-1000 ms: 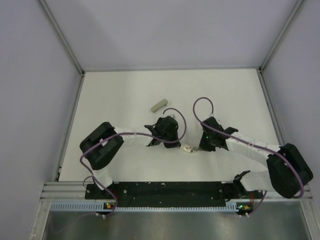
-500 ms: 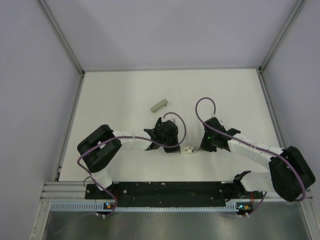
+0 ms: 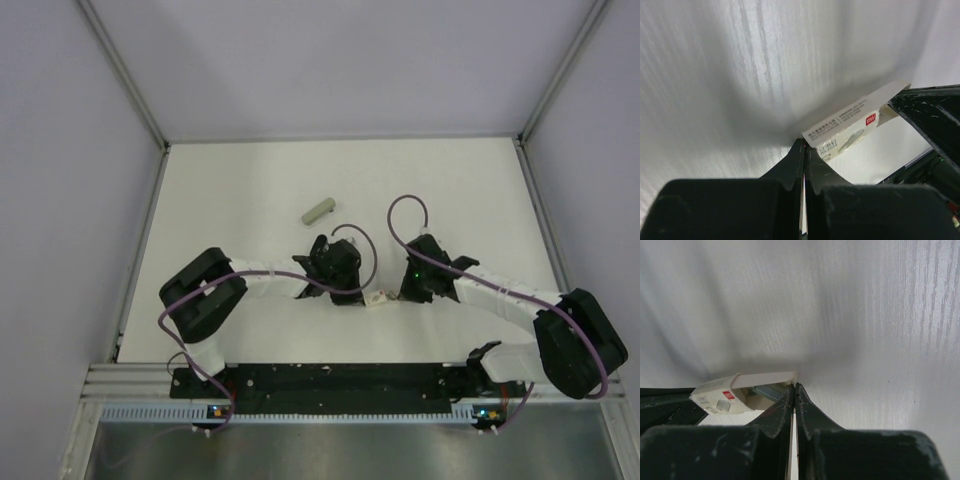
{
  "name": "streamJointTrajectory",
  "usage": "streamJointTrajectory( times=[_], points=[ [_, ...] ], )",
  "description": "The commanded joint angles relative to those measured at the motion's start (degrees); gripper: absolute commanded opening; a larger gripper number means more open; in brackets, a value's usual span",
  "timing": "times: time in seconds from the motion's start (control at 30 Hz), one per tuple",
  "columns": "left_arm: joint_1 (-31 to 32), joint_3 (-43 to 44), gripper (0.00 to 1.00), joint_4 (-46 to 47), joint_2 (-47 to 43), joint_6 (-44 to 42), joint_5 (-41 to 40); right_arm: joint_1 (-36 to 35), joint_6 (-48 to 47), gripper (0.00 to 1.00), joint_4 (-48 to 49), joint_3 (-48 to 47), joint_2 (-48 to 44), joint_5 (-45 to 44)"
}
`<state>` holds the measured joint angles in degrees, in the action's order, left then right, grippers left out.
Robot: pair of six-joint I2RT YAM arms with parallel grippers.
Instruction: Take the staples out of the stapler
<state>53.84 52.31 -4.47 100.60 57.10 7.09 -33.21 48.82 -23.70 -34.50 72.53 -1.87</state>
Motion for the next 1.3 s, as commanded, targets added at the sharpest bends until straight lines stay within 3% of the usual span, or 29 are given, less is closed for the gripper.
streamJointTrajectory(
  times=[0.0, 0.53, 1.07, 1.27],
  points=[
    [0.4, 3.1, 0.0, -2.1, 3.5, -3.7, 0.8, -0.5, -3.2, 0.0, 4.1, -1.0, 2.3, 4.0],
    [0.0, 5.1, 0.0, -3.6, 6.9, -13.2, 3.9, -0.5, -12.4, 0.0, 3.5, -1.9, 2.1, 6.6],
    [-0.3, 8.1, 0.0, -4.2, 10.7, -13.4, 5.8, -0.7, -12.3, 0.0, 4.5, -3.3, 1.5, 9.3],
    [-0.3, 8.4, 0.0, -4.5, 10.8, -13.1, 5.6, -0.7, -13.0, 0.18, 2.2, -4.9, -0.1, 7.1]
  ],
)
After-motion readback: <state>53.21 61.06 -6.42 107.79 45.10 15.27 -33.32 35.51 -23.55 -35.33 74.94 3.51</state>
